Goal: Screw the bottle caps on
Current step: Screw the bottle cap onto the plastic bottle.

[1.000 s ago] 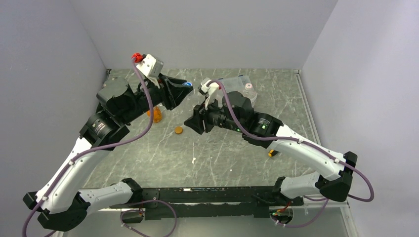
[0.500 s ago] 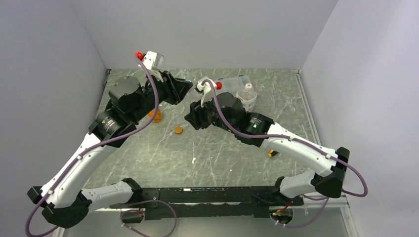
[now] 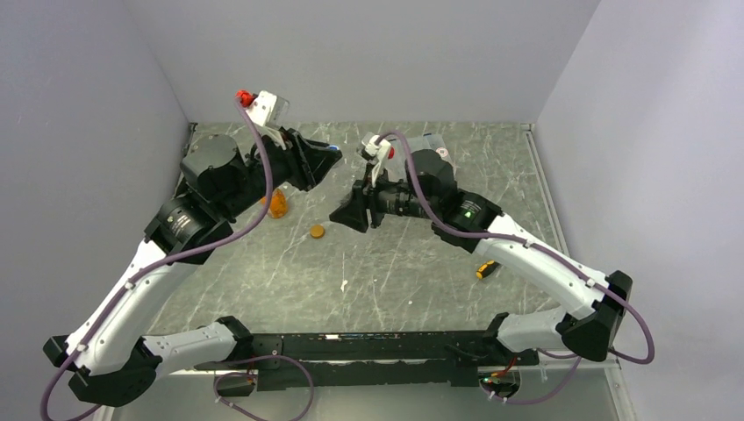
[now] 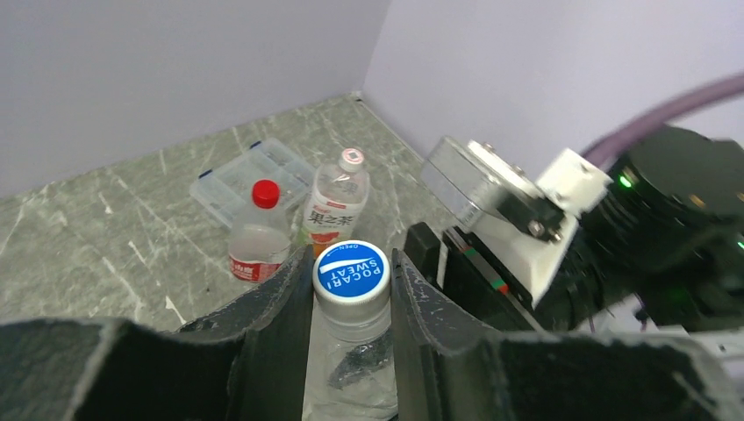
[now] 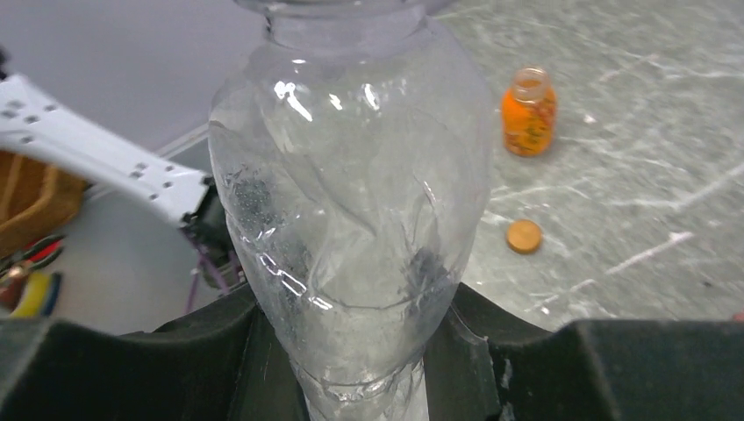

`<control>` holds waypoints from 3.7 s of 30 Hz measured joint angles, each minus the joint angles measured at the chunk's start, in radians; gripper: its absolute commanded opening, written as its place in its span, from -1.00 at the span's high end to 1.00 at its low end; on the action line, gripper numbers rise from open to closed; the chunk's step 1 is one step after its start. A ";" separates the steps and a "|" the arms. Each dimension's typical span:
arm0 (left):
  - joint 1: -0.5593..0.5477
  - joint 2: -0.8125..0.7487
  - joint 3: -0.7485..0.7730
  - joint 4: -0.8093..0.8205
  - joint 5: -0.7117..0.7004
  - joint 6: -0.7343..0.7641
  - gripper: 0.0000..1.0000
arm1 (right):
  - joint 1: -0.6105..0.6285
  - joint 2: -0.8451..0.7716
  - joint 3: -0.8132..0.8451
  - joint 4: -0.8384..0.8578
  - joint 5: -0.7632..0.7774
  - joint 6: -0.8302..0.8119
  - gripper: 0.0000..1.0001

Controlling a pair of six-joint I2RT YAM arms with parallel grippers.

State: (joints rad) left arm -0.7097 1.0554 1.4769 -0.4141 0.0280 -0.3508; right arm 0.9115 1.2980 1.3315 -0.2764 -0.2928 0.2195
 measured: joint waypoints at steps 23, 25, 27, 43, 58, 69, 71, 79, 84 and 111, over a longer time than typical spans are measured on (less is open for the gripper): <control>0.004 -0.035 0.093 0.054 0.541 0.093 1.00 | -0.066 -0.100 -0.114 0.358 -0.674 0.202 0.66; 0.005 -0.028 0.098 0.068 0.579 0.093 1.00 | -0.066 -0.105 -0.114 0.369 -0.698 0.208 0.66; 0.006 -0.019 0.105 0.080 0.620 0.091 1.00 | -0.066 -0.110 -0.115 0.380 -0.721 0.211 0.66; 0.015 0.025 0.169 0.065 0.750 0.063 0.37 | -0.067 -0.151 -0.116 0.334 -0.760 0.177 0.65; 0.016 0.039 0.219 -0.138 0.554 0.061 -0.68 | -0.078 -0.206 -0.115 0.241 -0.577 0.029 0.63; 0.016 -0.023 0.169 -0.150 0.301 0.099 -0.64 | -0.034 -0.190 -0.114 0.138 -0.118 -0.019 0.63; 0.016 -0.031 0.161 -0.140 0.260 0.102 -0.62 | -0.009 -0.171 -0.111 0.127 -0.014 -0.020 0.63; 0.016 -0.007 0.112 -0.048 0.127 0.098 -0.50 | 0.049 -0.093 -0.103 0.109 0.270 -0.014 0.63; 0.016 0.029 0.102 -0.032 0.057 0.093 -0.44 | 0.058 -0.076 -0.102 0.111 0.342 -0.007 0.63; 0.016 0.117 0.100 0.011 0.019 0.064 -0.02 | 0.081 -0.021 -0.052 0.111 0.381 -0.006 0.64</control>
State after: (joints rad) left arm -0.6941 1.1721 1.5764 -0.4026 0.0475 -0.2867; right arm 0.9924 1.2774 1.2793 -0.1654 0.0887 0.2134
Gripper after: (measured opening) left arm 0.543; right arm 0.465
